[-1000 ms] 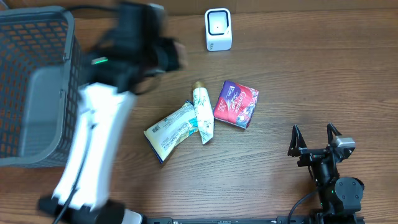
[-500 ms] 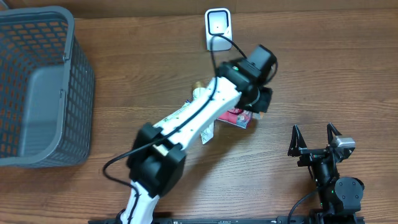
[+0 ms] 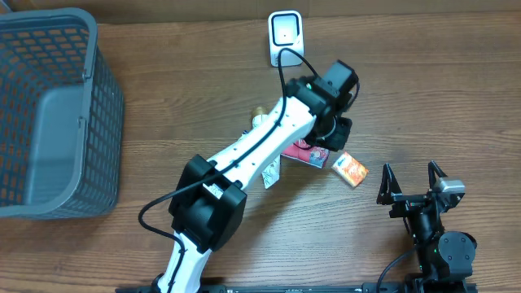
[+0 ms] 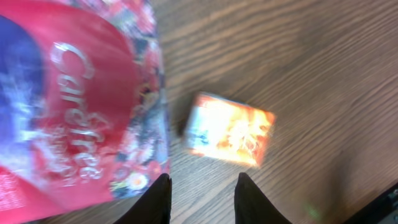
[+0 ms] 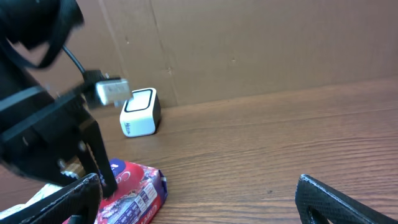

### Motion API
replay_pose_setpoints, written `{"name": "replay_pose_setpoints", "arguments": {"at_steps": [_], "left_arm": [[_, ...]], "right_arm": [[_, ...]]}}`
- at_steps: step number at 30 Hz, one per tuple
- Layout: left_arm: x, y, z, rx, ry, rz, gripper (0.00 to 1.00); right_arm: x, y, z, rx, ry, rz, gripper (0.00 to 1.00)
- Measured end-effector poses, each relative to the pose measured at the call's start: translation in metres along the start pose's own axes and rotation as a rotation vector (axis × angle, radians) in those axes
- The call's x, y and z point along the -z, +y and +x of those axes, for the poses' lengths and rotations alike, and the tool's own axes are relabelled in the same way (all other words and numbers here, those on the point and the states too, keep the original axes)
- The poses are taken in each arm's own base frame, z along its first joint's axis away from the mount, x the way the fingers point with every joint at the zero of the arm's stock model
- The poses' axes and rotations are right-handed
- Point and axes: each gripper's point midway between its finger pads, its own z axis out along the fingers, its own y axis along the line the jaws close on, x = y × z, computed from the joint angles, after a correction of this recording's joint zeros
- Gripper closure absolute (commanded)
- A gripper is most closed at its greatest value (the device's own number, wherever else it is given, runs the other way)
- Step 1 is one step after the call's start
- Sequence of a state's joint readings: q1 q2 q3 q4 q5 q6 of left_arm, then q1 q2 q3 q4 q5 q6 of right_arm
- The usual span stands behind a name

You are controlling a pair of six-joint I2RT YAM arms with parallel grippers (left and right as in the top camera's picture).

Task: Scan the item barcode
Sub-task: 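Carry the orange tissue pack out and drop it right of the snacks, then raise the left gripper and park it above the basket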

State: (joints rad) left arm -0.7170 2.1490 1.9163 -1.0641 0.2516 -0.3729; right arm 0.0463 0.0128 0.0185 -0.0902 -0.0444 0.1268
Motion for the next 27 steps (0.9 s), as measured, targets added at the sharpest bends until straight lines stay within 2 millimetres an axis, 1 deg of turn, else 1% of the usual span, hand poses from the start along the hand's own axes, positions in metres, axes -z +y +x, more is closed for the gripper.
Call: {"name": "replay_pose_setpoints", "arguments": {"at_steps": [1,3,6,8,9,10,11,12,15,16,17,18,19,20,21,23,27], "left_arm": [[0.005,0.002,-0.003,-0.002,-0.003,-0.001,0.73],[0.023,0.003,-0.01,0.0,-0.018,-0.001,0.71],[0.06,0.004,-0.025,-0.008,-0.063,0.005,0.62],[0.085,0.006,-0.031,-0.013,-0.088,0.004,0.49],[0.096,0.009,-0.034,-0.012,-0.1,0.002,0.41],[0.112,0.012,-0.035,-0.002,-0.111,0.0,0.35],[0.123,0.016,-0.035,0.006,-0.118,-0.006,0.31],[0.14,0.021,-0.035,0.019,-0.132,-0.01,0.28],[0.181,0.039,-0.035,0.072,-0.179,-0.017,0.2],[0.194,0.047,-0.036,0.092,-0.201,-0.02,0.16],[0.213,0.058,-0.037,0.119,-0.235,-0.024,0.12],[0.228,0.068,-0.038,0.142,-0.27,-0.026,0.1],[0.238,0.076,-0.041,0.158,-0.3,-0.026,0.09],[0.246,0.083,-0.043,0.172,-0.321,-0.023,0.02],[0.253,0.089,-0.043,0.186,-0.337,-0.023,0.0],[0.261,0.097,-0.042,0.196,-0.355,-0.024,0.0],[0.271,0.102,-0.039,0.173,-0.377,-0.041,0.0]], "right_arm": [[0.0,0.0,0.0,0.0,-0.001,0.0,0.0],[0.0,0.0,0.0,0.0,0.0,0.0,0.0],[0.0,0.0,0.0,0.0,-0.001,0.0,0.0],[0.0,0.0,0.0,0.0,0.0,0.0,0.0],[0.0,0.0,0.0,0.0,-0.001,0.0,0.0],[0.0,0.0,0.0,0.0,-0.001,0.0,0.0],[0.0,0.0,0.0,0.0,-0.001,0.0,0.0],[0.0,0.0,0.0,0.0,0.0,0.0,0.0],[0.0,0.0,0.0,0.0,-0.001,0.0,0.0],[0.0,0.0,0.0,0.0,-0.001,0.0,0.0],[0.0,0.0,0.0,0.0,0.0,0.0,0.0],[0.0,0.0,0.0,0.0,-0.001,0.0,0.0],[0.0,0.0,0.0,0.0,0.0,0.0,0.0],[0.0,0.0,0.0,0.0,-0.001,0.0,0.0],[0.0,0.0,0.0,0.001,-0.001,0.0,0.0],[0.0,0.0,0.0,0.0,0.0,0.0,0.0],[0.0,0.0,0.0,0.0,-0.001,0.0,0.0]]}}
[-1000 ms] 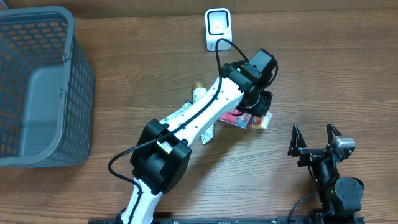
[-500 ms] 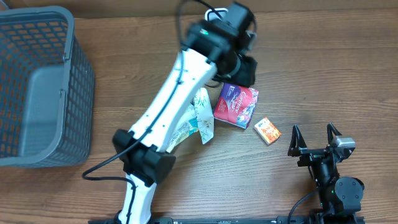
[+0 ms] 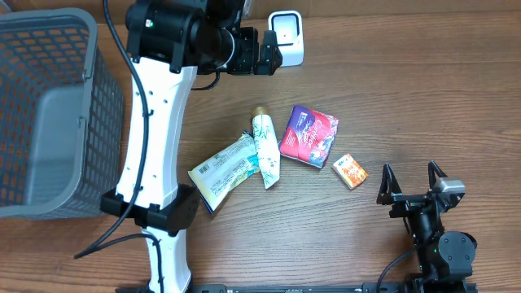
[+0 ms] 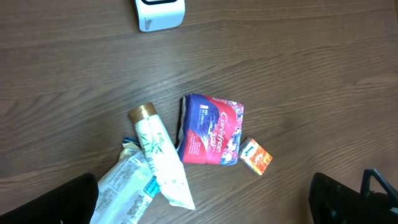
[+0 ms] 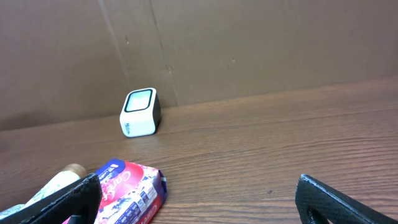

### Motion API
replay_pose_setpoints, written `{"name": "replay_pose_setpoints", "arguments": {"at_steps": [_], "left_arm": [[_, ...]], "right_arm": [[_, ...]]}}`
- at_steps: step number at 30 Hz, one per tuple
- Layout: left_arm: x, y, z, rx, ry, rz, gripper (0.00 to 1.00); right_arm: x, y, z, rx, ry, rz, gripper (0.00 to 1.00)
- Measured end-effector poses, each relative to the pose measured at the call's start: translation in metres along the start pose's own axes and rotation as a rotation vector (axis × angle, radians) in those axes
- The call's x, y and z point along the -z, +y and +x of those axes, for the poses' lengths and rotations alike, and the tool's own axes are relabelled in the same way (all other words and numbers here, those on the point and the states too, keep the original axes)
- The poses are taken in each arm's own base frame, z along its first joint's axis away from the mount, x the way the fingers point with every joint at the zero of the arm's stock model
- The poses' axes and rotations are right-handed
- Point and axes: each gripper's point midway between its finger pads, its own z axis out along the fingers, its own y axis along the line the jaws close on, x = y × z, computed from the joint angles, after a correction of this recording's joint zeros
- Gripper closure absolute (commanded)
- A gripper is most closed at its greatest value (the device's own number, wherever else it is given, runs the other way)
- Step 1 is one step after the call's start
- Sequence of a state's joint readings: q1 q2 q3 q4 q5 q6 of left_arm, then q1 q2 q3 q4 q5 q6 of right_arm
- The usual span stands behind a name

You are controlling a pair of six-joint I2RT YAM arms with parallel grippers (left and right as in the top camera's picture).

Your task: Scan the item barcode

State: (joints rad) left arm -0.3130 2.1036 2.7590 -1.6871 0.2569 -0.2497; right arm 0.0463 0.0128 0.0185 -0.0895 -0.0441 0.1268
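A white scanner (image 3: 286, 37) stands at the back of the table. In front of it lie a red and purple pack (image 3: 309, 136), a white tube (image 3: 263, 150), a white-green pouch (image 3: 224, 171) and a small orange box (image 3: 351, 171). My left gripper (image 3: 262, 52) hangs high beside the scanner, open wide with nothing in it. From its wrist the pack (image 4: 211, 129), tube (image 4: 158, 155), pouch (image 4: 124, 190) and box (image 4: 256, 155) all show below. My right gripper (image 3: 413, 183) rests open at the front right, the pack (image 5: 130, 190) to its left.
A grey mesh basket (image 3: 49, 114) stands at the left edge. The left arm's white links (image 3: 155, 138) rise along the left of the items. A brown cardboard wall (image 5: 249, 43) closes the back behind the scanner (image 5: 140, 112).
My left gripper was low over the pack and the orange box with its fingers close together. Now it is raised at the back near the scanner and opened wide. The right gripper has not moved.
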Motion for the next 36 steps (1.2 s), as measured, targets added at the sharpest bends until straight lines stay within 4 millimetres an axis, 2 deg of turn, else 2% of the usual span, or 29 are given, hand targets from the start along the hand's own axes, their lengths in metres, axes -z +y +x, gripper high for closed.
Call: {"name": "replay_pose_setpoints", "arguments": {"at_steps": [3,4,5,12,15,36], "left_arm": [[0.013,0.013,-0.005,0.023,-0.037,-0.033,0.0],[0.025,0.028,-0.009,0.052,-0.07,-0.061,0.0],[0.027,0.031,-0.01,0.058,-0.076,-0.066,0.0],[0.059,0.103,-0.022,0.126,-0.159,-0.253,0.0],[0.064,0.119,-0.023,0.142,-0.169,-0.298,0.0],[0.066,0.123,-0.023,0.14,-0.172,-0.322,0.0]], "right_arm": [[0.0,0.0,0.0,0.0,0.001,0.0,0.0],[0.0,0.0,0.0,0.0,0.0,0.0,0.0],[0.0,0.0,0.0,0.0,0.0,0.0,0.0],[0.0,0.0,0.0,0.0,0.0,0.0,0.0],[0.0,0.0,0.0,0.0,0.0,0.0,0.0],[0.0,0.0,0.0,0.0,0.001,0.0,0.0]]}}
